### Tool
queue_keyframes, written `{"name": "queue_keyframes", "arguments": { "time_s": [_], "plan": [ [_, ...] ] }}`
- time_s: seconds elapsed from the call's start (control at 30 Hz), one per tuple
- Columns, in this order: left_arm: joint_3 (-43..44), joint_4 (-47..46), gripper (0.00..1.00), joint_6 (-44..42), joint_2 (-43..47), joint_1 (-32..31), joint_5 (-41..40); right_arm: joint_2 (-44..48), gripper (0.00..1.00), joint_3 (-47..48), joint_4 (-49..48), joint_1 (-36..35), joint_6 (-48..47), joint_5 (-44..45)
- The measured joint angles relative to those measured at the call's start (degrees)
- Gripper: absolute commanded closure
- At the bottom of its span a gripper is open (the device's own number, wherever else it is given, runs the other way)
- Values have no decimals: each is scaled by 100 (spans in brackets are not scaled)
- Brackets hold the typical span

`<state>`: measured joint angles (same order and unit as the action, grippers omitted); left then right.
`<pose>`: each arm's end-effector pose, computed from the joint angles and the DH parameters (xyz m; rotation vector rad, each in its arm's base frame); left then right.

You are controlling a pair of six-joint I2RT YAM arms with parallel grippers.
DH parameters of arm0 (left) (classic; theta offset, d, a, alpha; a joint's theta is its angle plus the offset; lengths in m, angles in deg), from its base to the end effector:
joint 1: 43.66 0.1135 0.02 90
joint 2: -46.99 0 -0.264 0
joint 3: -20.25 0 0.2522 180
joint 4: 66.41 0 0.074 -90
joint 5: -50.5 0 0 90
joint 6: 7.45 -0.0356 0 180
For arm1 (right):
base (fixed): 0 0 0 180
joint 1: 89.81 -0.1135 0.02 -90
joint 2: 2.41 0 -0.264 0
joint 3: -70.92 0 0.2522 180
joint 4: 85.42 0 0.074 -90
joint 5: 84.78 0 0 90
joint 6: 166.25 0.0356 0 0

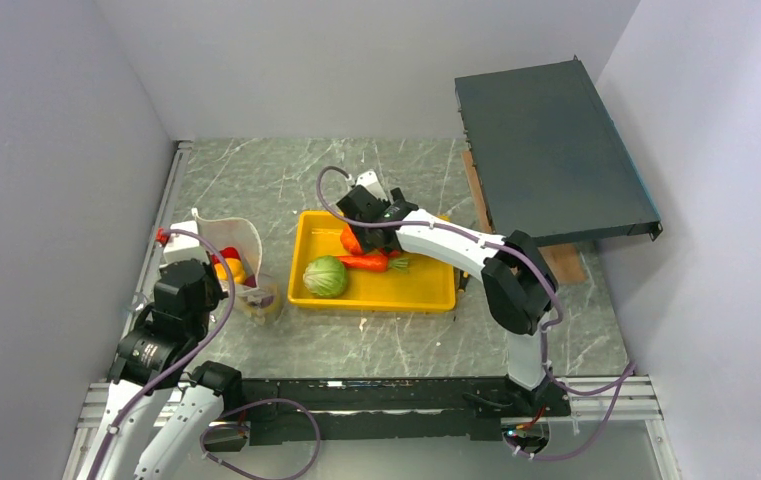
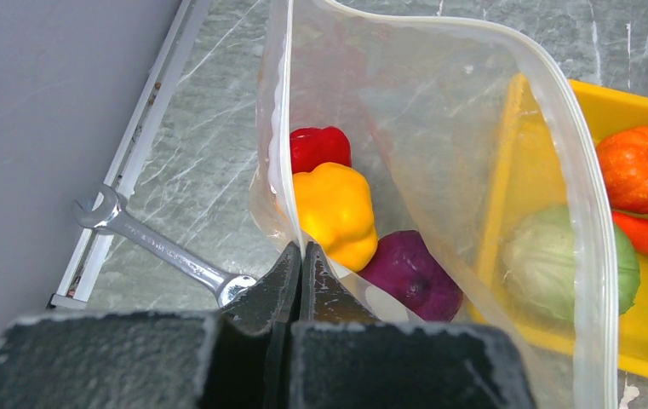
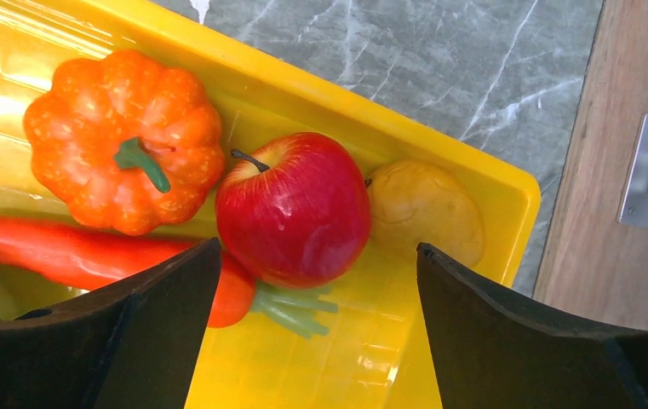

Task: Place the food in the zip-top bag and seal the zipper
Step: Pick up the fake fruit from the bin.

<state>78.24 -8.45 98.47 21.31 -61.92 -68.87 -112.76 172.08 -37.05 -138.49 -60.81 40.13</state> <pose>0.0908 -0.0116 0.3172 -0.2793 1.9397 0.1269 0.2901 0.2991 0.2337 -0.4643 2.3039 -0.2623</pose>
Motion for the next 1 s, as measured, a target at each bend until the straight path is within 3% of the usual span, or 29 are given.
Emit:
{"name": "queue_keyframes", "arguments": {
  "time_s": [0.27,0.53,0.73,1.0],
  "plan": [
    [0,-4,100,-2,-144,0,0,-122,12,-260,-323,0,-535,-42],
    [0,-4,100,0,-151,0,0,-463,19,-291,-518,0,-789,11],
    [0,-2,100,0,-155,0,0,-481,28,-315,-621,-4,-848,17],
    [0,-2,100,0,-168,0,0,-485,50,-330,-678,-4,-844,9]
  ]
}}
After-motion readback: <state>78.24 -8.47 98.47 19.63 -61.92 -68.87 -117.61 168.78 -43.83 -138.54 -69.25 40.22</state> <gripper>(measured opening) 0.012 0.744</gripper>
